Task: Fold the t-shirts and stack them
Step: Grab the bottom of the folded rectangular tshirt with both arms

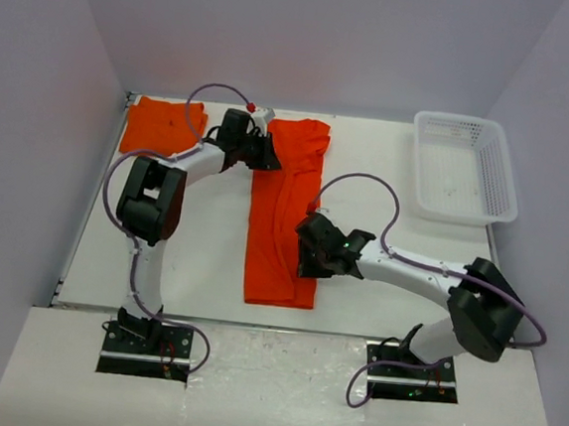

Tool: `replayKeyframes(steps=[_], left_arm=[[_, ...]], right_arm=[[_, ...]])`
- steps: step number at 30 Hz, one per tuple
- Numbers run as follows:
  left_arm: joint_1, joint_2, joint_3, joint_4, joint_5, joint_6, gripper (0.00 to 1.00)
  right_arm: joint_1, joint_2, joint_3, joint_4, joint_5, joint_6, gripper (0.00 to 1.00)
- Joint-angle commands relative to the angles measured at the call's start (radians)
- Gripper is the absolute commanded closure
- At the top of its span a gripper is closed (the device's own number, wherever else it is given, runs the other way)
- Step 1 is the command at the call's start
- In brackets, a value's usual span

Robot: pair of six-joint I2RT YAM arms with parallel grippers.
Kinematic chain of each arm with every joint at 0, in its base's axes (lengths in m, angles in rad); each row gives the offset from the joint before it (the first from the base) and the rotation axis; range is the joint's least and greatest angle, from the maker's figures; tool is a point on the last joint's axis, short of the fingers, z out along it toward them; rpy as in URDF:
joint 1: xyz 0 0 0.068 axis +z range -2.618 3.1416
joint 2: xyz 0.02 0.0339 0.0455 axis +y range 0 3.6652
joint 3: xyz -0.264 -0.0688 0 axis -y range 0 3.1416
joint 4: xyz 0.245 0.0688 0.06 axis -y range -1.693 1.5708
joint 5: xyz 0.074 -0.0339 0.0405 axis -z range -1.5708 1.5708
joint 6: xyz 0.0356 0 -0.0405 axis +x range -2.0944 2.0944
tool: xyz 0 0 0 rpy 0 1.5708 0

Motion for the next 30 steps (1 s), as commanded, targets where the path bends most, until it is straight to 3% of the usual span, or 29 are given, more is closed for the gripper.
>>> replayKeyframes(steps=[1, 2, 7, 11, 14, 21, 25, 30], left_arm=[[-0.032, -0.259, -0.029, 0.116, -0.038, 0.037, 0.79], [-0.038, -0.291, -0.038, 0.096, -0.071, 0.038, 0.75], [-0.104, -0.462, -0.157, -0.088, -0.280, -0.037, 0.75], [-0.236, -0.647, -0.374, -0.170, -0.554, -0.091, 0.82], [-0.325, -0.755, -0.549, -0.196, -0.642, -0.149, 0.85], [-0.512, -0.967, -0.834, -0.226, -0.771, -0.278, 0.86], [-0.581, -1.026, -0.866, -0.279, -0.802, -0.336, 0.86], [-0.688, -0.994, -0.844, -0.377, -0.860, -0.442, 0.86]], right_arm=[[0.005, -0.155, 0.026, -0.037, 0.090, -0.046, 0.58], [0.007, -0.176, 0.031, -0.072, 0.096, -0.049, 0.51], [0.007, -0.299, -0.010, -0.137, 0.089, -0.017, 0.46], [0.015, -0.399, -0.166, -0.085, 0.034, 0.012, 0.53], [0.018, -0.428, -0.248, -0.043, 0.000, 0.027, 0.61], [0.022, -0.462, -0.336, 0.045, -0.063, 0.029, 0.62], [0.024, -0.434, -0.346, 0.075, -0.106, 0.030, 0.61], [0.041, -0.399, -0.348, 0.116, -0.111, 0.037, 0.57]])
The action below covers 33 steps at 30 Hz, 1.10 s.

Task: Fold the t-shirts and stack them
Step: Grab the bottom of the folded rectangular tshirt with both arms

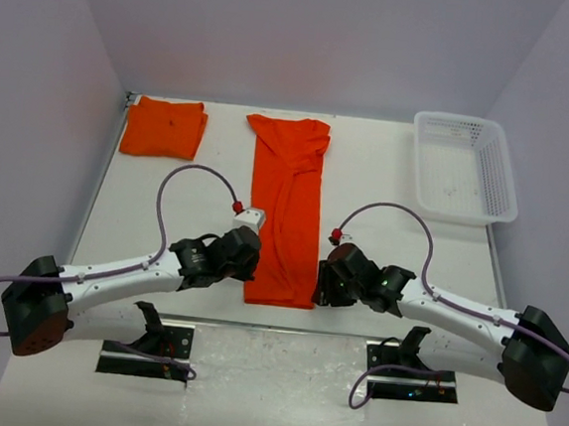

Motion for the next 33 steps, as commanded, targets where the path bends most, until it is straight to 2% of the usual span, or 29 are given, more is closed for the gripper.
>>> replayKeyframes(steps=[1, 6, 9, 17, 23, 25, 33], left_arm=[[-0.070, 0.049, 0.027, -0.085, -0.084, -0.119, 0.85], [-0.187, 0.157, 0.075, -0.200, -0.155, -0.256, 0.77], [-0.251, 0.171, 0.095, -0.258, -0.202, -0.338, 0.73], [-0.369, 0.244, 0.184, -0.442, -0.307, -0.501, 0.69], [-0.408, 0.362, 0.242, -0.493, -0.331, -0.550, 0.67], [-0.422, 0.416, 0.277, -0.539, -0.356, -0.572, 0.61], [-0.446, 0.487, 0.324, -0.602, -0.431, -0.607, 0.59]], right_arm=[[0.017, 0.026, -0.003, 0.063, -0.023, 0.022, 0.57], [0.037, 0.072, 0.016, 0.060, -0.023, 0.025, 0.57], [0.043, 0.073, 0.013, 0.065, -0.023, 0.028, 0.56], [0.045, 0.106, -0.003, 0.108, -0.023, 0.027, 0.56], [0.046, 0.123, -0.007, 0.117, -0.023, 0.025, 0.56], [0.045, 0.109, -0.013, 0.117, -0.023, 0.024, 0.56], [0.045, 0.101, -0.048, 0.155, -0.054, 0.034, 0.55]])
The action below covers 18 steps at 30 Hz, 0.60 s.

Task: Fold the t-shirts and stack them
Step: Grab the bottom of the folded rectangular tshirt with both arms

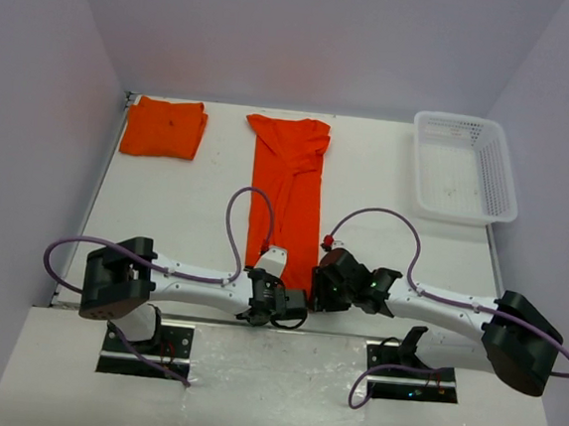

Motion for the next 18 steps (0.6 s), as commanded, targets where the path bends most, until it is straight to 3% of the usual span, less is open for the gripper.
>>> replayKeyframes(steps=[1, 13, 18], left_arm=[[-0.009, 0.030, 0.041, -0.055, -0.093, -0.057, 0.59], [-0.013, 0.114, 0.061, -0.040, -0.148, -0.039, 0.59], [-0.013, 0.115, 0.049, -0.035, -0.156, -0.047, 0.68]], right_arm=[[0.006, -0.014, -0.023, 0.050, -0.030, 0.020, 0.55], [0.006, -0.039, -0.048, 0.056, -0.035, 0.032, 0.55], [0.008, -0.020, -0.048, 0.064, -0.038, 0.047, 0.55]])
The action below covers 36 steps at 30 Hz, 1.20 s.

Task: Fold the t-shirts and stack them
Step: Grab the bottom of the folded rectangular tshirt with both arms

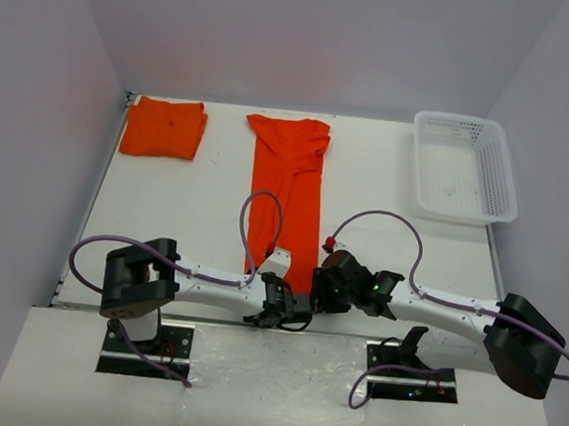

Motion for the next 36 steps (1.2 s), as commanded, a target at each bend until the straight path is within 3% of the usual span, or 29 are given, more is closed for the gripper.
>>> replayKeyframes(steps=[1, 9, 36], left_arm=[[-0.008, 0.000, 0.012, -0.005, -0.070, -0.034, 0.69], [-0.008, -0.009, 0.000, -0.005, -0.072, -0.043, 1.00], [-0.043, -0.036, -0.069, -0.042, -0.027, -0.155, 1.00]], right_arm=[[0.006, -0.002, -0.008, 0.026, -0.013, 0.022, 0.55], [0.008, -0.016, 0.007, -0.006, 0.007, 0.022, 0.55], [0.009, 0.022, 0.133, -0.085, 0.032, 0.008, 0.58]])
